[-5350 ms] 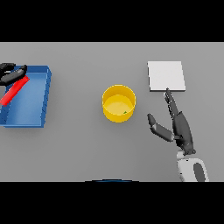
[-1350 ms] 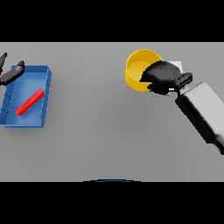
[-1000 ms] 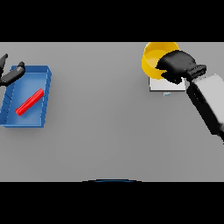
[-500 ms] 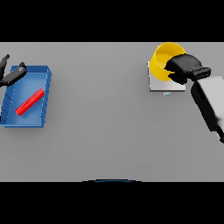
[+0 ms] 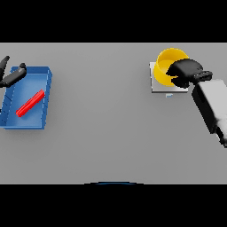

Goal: Pick up the red beaker and tilt it to pour out 1 green nut into yellow bowl. Pick up the yellow bowl and place it on the metallic measuring scale.

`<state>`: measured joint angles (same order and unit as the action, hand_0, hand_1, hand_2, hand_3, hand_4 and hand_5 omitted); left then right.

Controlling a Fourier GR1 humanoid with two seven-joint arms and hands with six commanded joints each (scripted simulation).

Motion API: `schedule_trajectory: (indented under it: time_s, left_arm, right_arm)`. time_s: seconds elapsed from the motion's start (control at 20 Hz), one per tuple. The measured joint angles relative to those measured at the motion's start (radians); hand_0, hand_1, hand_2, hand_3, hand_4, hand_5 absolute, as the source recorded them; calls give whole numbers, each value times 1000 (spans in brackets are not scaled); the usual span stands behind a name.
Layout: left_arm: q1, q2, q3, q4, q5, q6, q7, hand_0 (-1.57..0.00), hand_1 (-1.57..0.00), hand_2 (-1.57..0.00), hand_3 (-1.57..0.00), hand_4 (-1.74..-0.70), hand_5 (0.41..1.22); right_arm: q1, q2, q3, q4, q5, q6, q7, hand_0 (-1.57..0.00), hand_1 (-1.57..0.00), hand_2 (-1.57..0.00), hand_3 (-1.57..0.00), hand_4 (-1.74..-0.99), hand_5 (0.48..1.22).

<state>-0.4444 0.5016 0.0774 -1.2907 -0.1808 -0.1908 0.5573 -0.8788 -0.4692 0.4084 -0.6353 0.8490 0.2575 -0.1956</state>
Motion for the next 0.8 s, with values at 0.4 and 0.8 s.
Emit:
schedule_trajectory:
  time_s: [0.4,0.8]
  left_arm:
    - [11,4,10,5,8,-1,-18,1,1,1,1,-831,754]
    - [-5,-6,2,8,4,2,2,1,1,1,1,-833,760]
  right_arm:
    - [-8,7,-46,18,-50,65,28,-387,-380,-300,-258,-1476,847]
    - [-1,-6,-18,2,-29,91,28,-64,-63,-50,-42,-1390,779]
